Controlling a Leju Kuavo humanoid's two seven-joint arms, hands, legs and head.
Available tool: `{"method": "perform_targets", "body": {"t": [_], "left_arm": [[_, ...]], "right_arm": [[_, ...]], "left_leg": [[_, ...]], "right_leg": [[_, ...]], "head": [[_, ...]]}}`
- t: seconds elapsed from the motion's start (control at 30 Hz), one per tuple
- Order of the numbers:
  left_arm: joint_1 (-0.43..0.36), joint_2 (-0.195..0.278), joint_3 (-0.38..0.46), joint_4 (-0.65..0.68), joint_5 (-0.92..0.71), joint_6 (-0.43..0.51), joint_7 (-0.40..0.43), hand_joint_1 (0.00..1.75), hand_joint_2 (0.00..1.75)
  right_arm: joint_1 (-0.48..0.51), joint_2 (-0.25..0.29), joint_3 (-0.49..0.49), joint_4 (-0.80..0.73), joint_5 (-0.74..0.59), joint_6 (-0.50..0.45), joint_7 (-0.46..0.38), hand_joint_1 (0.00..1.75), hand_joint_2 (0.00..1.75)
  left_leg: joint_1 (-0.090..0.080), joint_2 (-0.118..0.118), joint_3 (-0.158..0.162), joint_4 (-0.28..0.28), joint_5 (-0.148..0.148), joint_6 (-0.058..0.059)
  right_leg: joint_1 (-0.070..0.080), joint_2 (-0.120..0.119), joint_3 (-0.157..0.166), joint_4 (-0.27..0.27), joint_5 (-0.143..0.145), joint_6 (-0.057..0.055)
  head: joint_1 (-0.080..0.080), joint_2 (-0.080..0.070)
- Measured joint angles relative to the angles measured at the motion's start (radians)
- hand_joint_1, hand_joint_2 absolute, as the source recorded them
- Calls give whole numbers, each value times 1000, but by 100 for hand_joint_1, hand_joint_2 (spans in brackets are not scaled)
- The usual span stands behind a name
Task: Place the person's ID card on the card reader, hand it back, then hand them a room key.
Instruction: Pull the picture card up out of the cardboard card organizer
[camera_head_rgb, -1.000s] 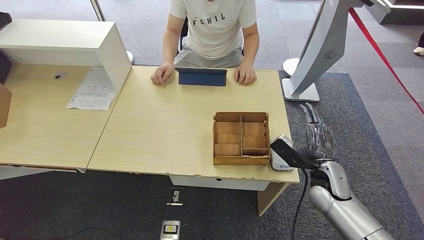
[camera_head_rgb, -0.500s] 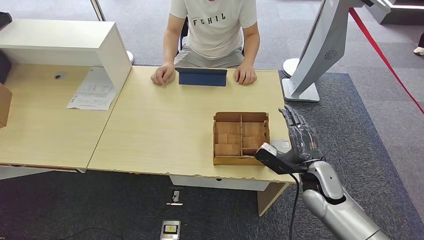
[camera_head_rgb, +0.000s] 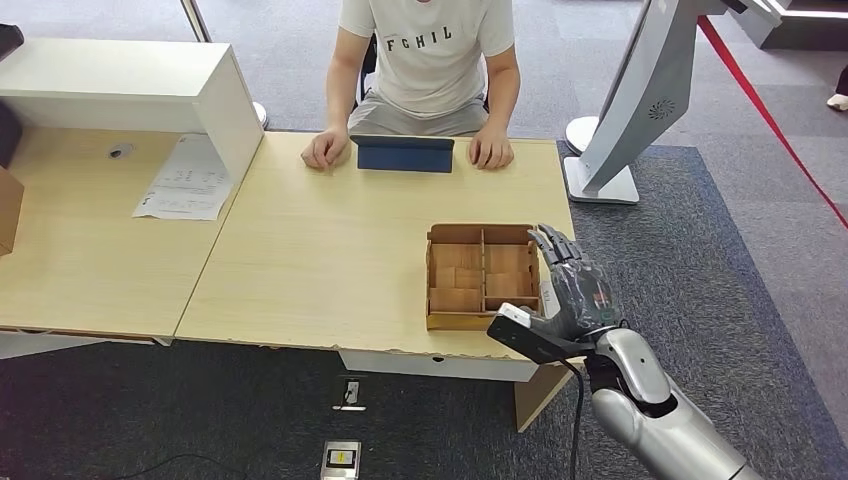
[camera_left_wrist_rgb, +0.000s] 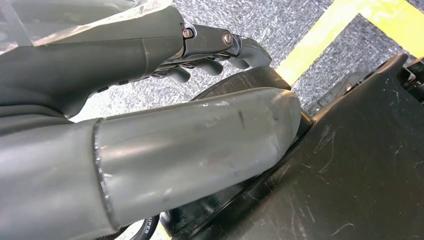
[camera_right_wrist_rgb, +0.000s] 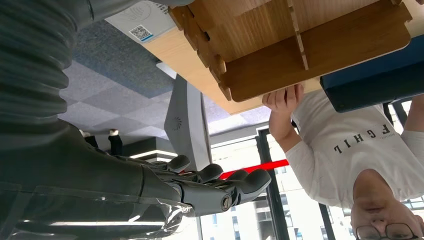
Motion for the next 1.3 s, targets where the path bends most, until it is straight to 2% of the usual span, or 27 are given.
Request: {"method": "perform_targets", "body": {"t": [0.43,0.87,1.3], "left_arm": [[0,0,0,0,-11,-7,9,0,0],[0,1,0,0,-18,-14,9,0,0],[-1,0,0,-2,-25,-17,12,0,0]], "right_arm": [[13,-3,2,-31,1,29,18,0,175],[112,-25,-23,-132,-19,80,163,0,175],[172,-11,-35,-203,36,102,183,0,175]], "left_leg": [[0,0,0,0,0,0],[0,0,0,0,0,0],[0,0,0,0,0,0]], "right_leg": [[0,0,0,0,0,0],[0,0,0,0,0,0],[0,0,0,0,0,0]], "head": [[0,0],[0,0],[0,0]]}}
